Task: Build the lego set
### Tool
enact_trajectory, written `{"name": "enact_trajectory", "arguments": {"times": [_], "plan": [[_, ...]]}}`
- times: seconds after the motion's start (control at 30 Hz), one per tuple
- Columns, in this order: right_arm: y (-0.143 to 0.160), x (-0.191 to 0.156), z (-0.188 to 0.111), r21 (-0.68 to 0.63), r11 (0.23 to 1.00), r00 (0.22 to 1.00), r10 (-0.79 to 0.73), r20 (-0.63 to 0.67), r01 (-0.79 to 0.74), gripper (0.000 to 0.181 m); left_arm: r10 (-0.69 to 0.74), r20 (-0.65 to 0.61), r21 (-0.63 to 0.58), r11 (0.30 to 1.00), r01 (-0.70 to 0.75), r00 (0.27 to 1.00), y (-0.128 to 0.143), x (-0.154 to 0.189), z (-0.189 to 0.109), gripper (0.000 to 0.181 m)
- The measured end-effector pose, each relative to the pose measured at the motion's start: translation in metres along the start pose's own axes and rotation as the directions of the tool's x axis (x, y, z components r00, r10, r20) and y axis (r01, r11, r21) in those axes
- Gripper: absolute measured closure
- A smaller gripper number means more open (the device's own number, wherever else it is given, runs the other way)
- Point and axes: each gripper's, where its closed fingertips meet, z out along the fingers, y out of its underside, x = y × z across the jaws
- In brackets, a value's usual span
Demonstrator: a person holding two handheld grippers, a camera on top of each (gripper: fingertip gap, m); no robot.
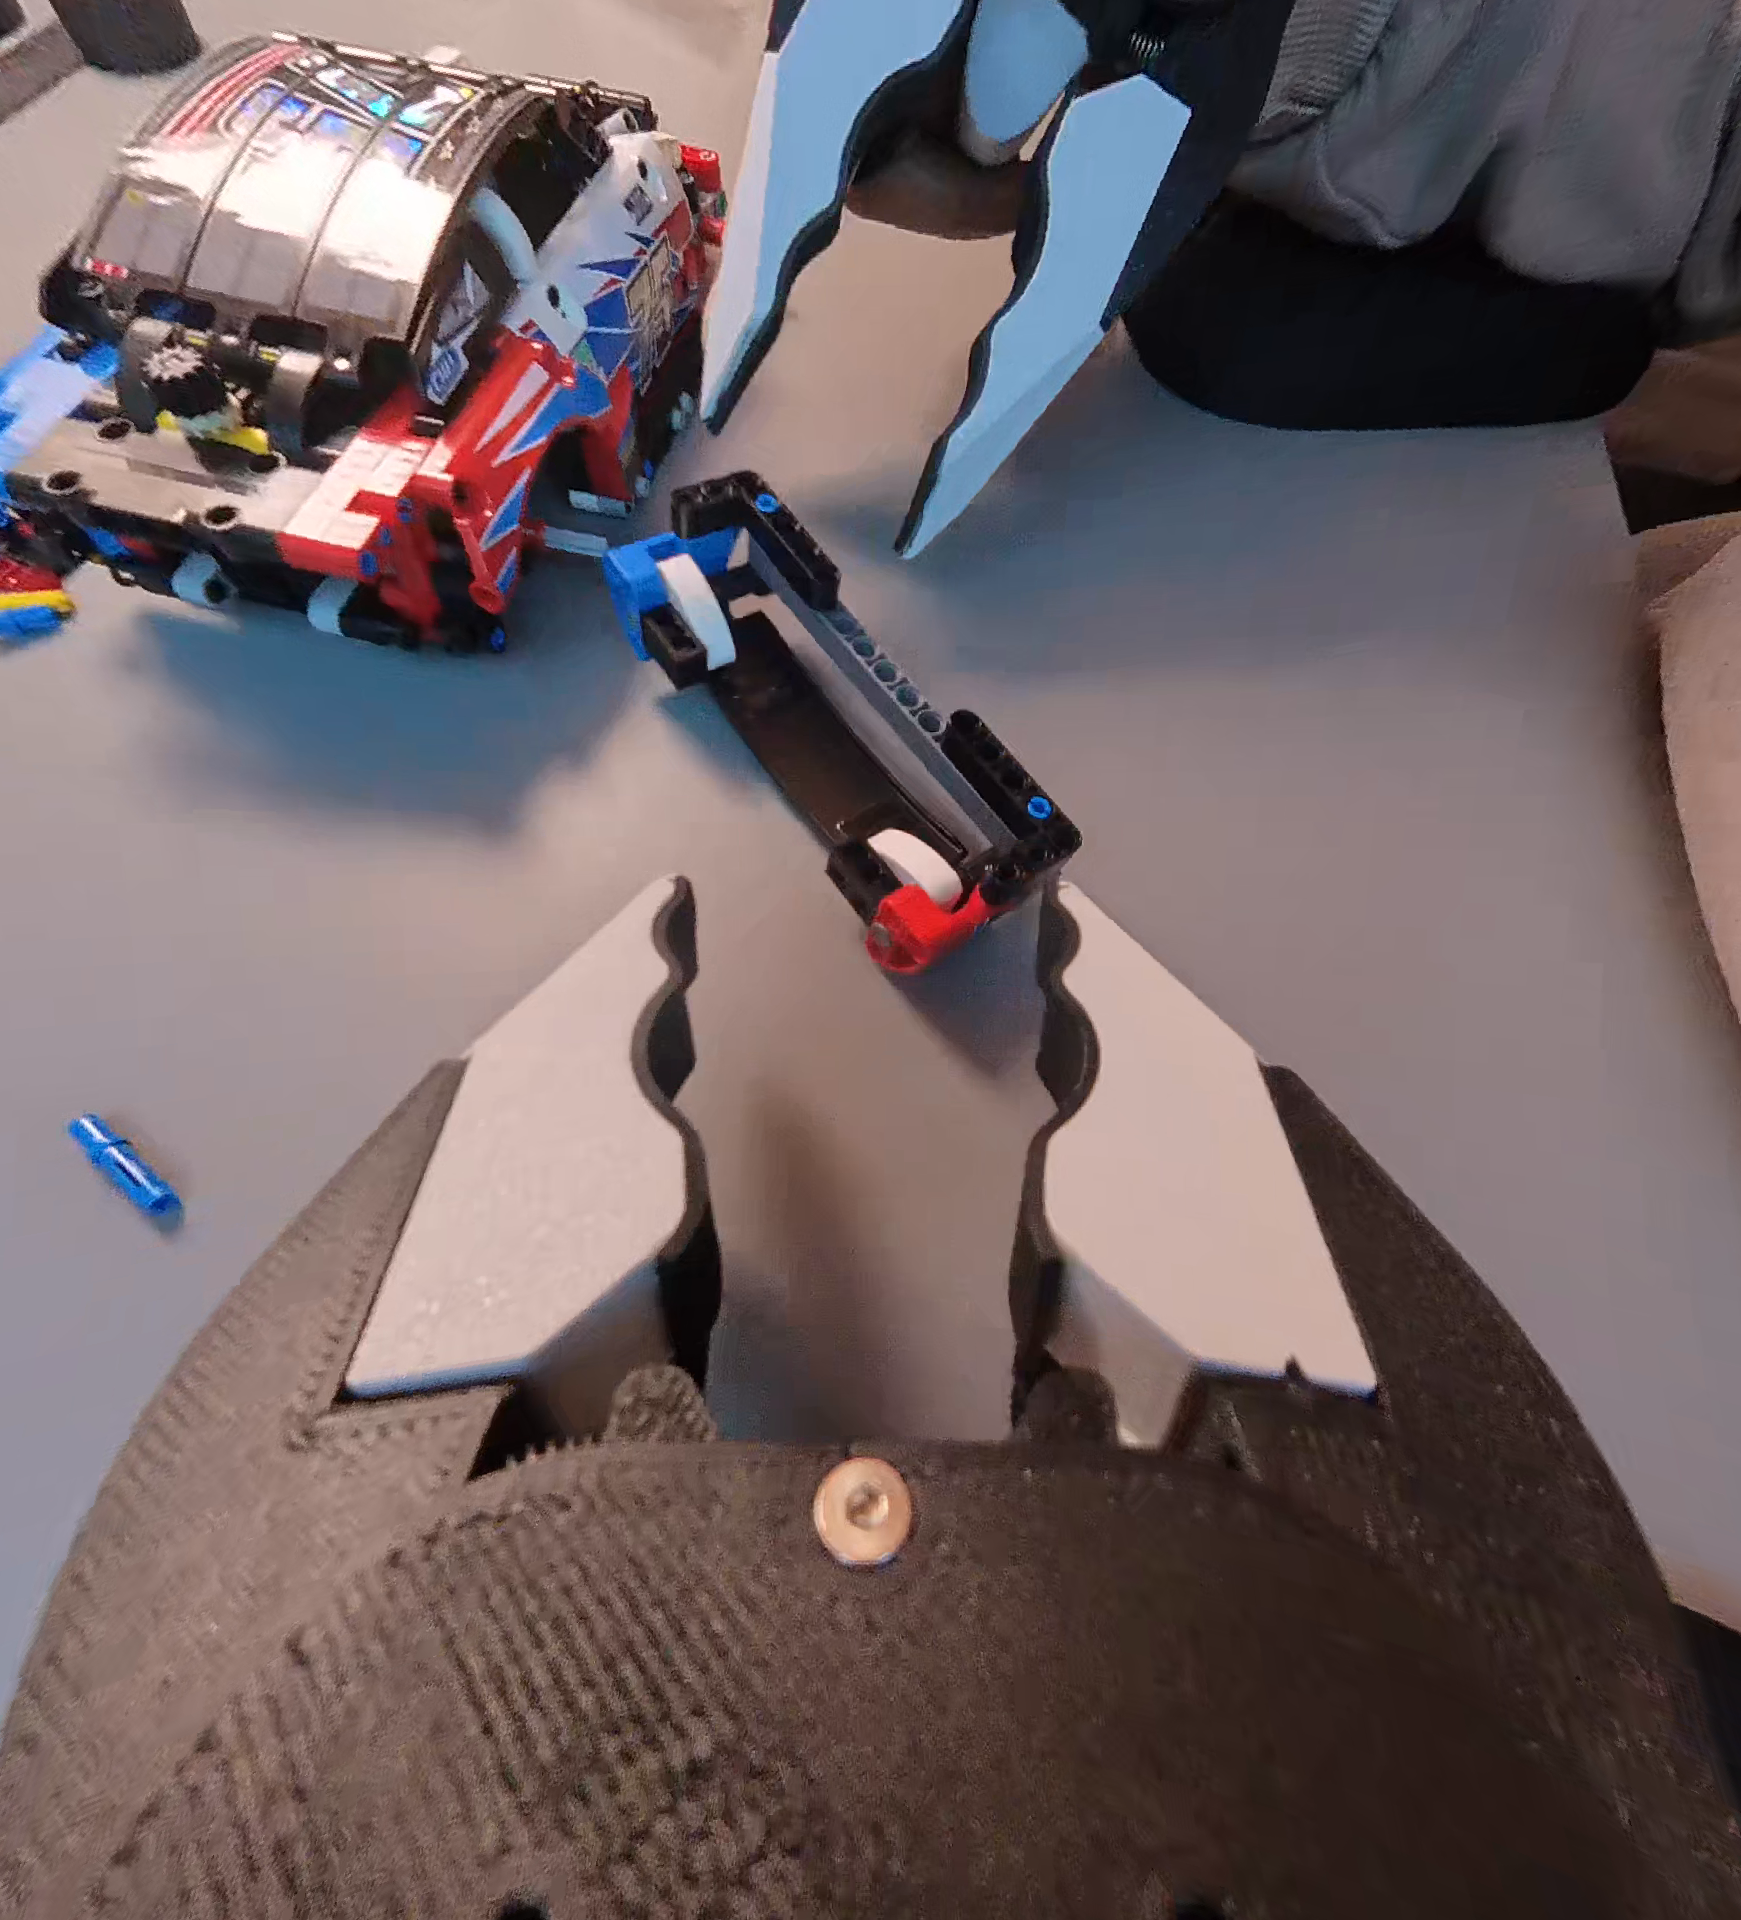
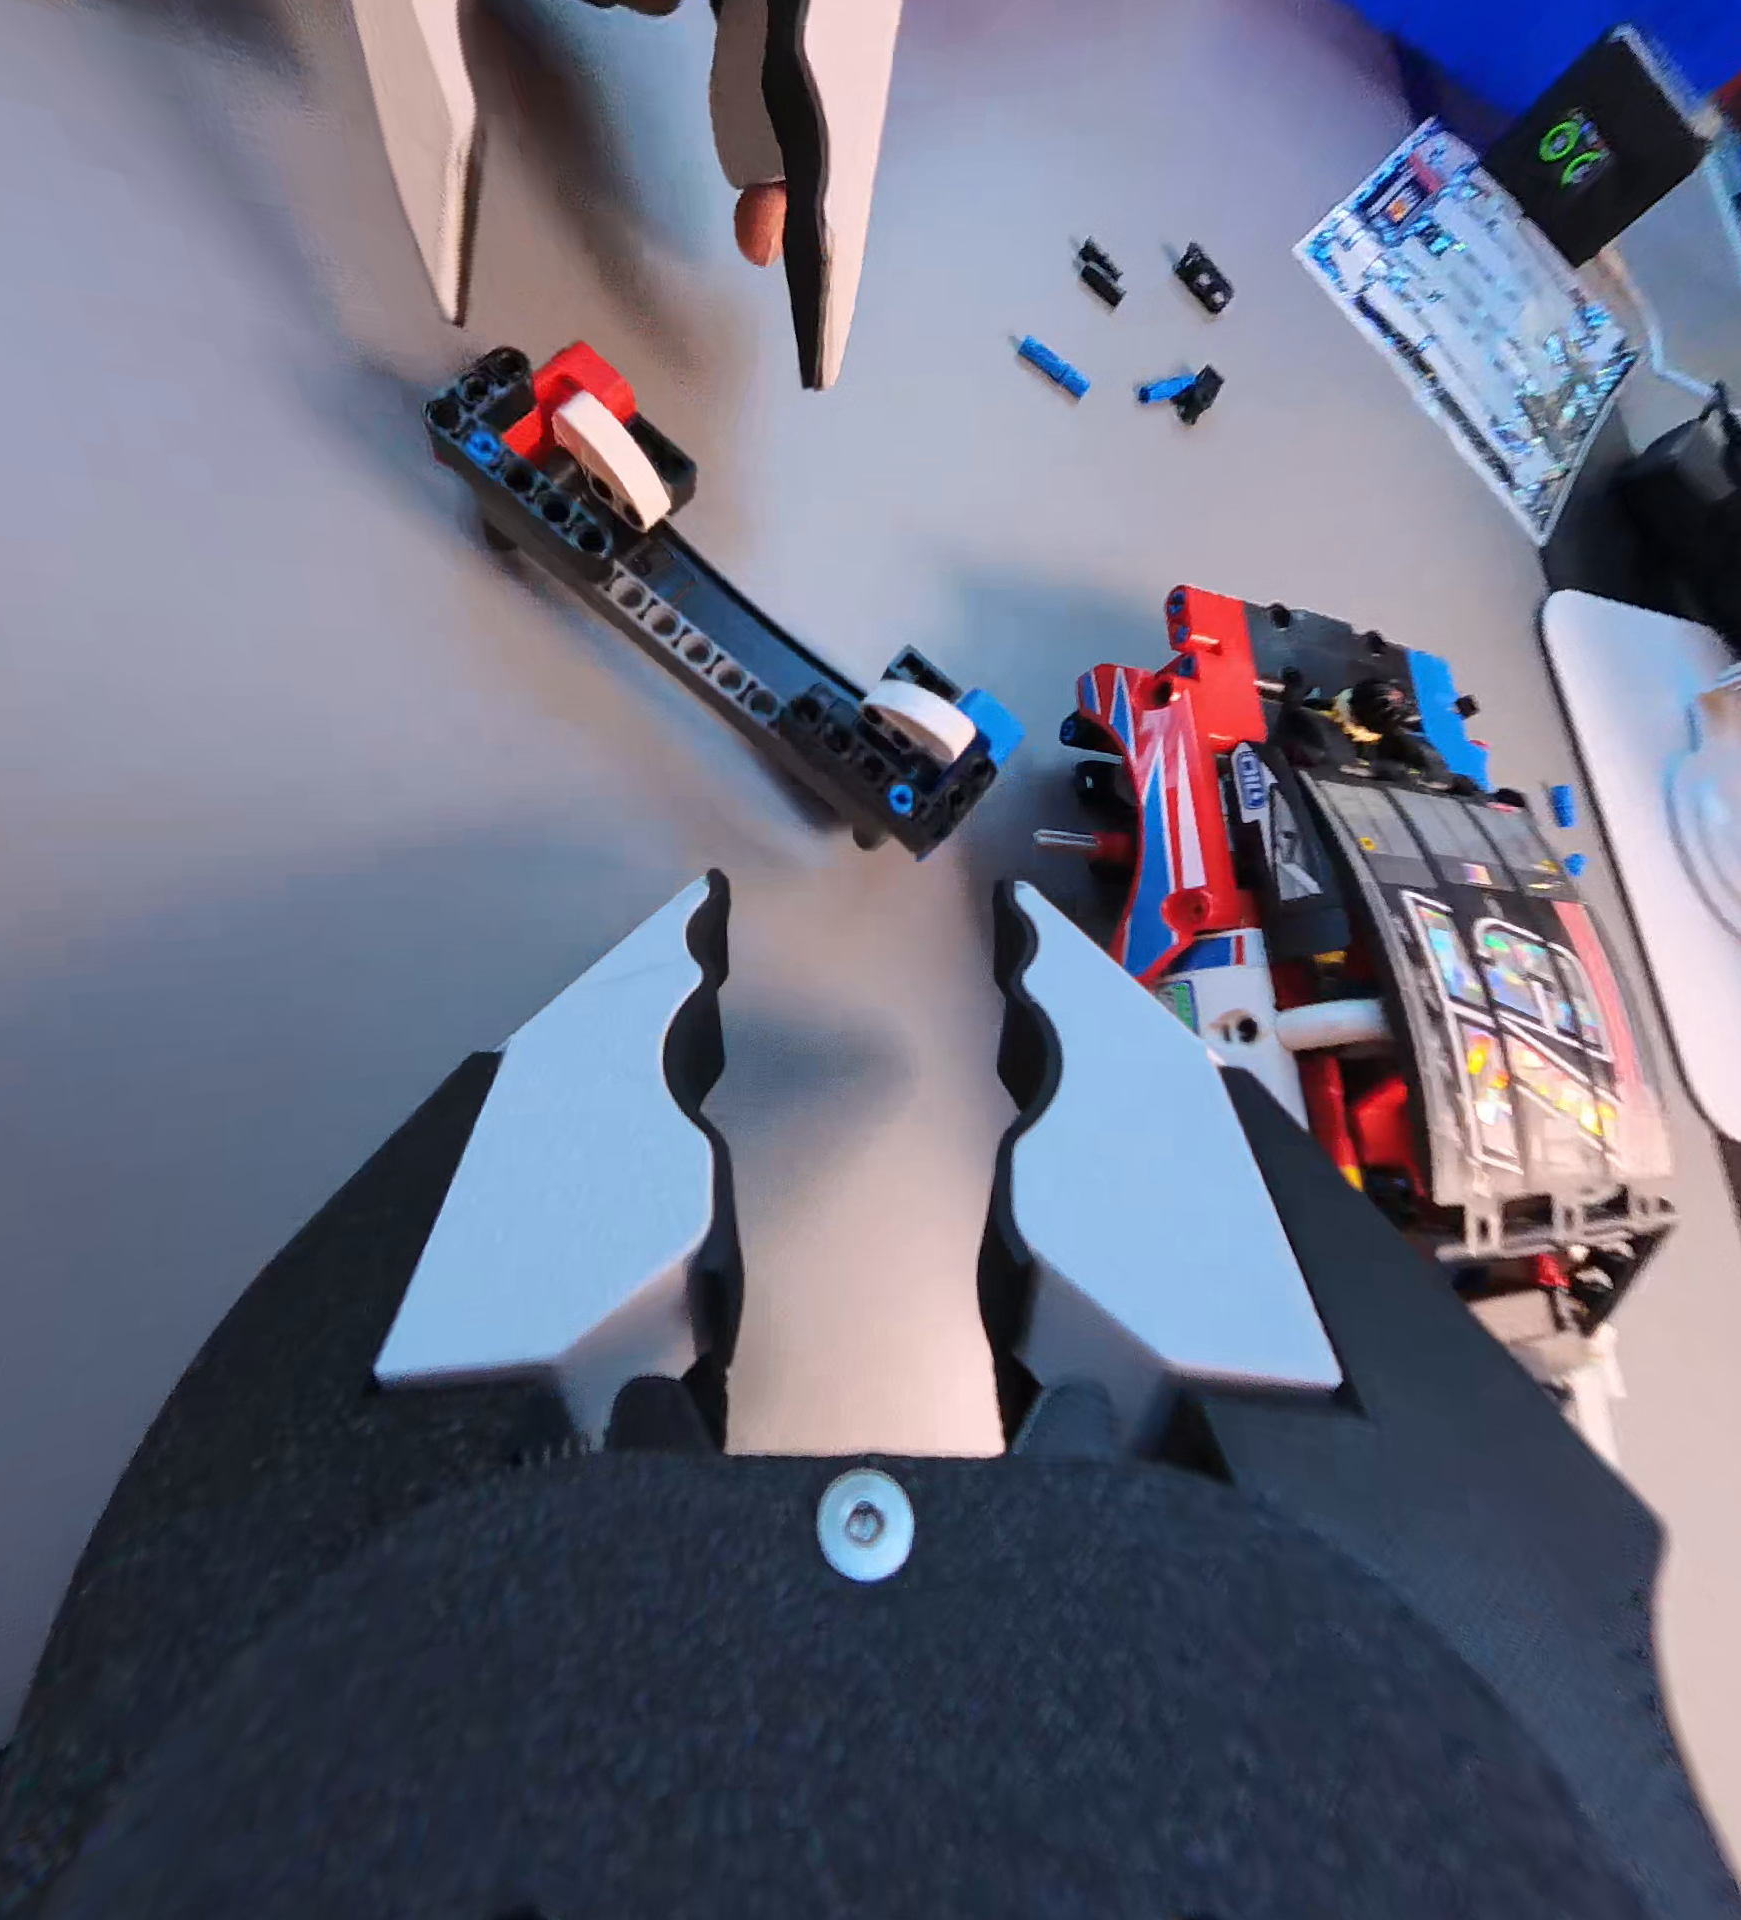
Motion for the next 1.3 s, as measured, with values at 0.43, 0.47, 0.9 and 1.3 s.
{"name": "enact_trajectory", "arguments": {"times": [0.43,0.47,0.9,1.3], "plan": [[0.001,0.002,0.019,0.006,0.999,0.999,0.032,-0.043,-0.031,0.151,0.145,0.092,-0.145,0.981,-0.131,0.985,0.004,0.000,0.023,0.113],[0.002,-0.001,0.014,0.012,0.999,0.999,0.030,-0.031,-0.030,0.155,0.137,0.107,-0.129,0.984,-0.123,0.985,0.004,-0.005,0.017,0.116],[-0.003,0.000,0.022,0.074,0.982,0.985,0.168,0.049,-0.171,0.131,0.095,0.114,-0.130,0.988,-0.080,0.989,0.016,-0.015,0.020,0.138],[-0.007,-0.015,0.013,0.112,0.988,0.994,0.102,0.028,-0.105,0.162,0.165,0.168,-0.080,0.985,-0.153,0.972,0.015,-0.030,0.002,0.137]]}}
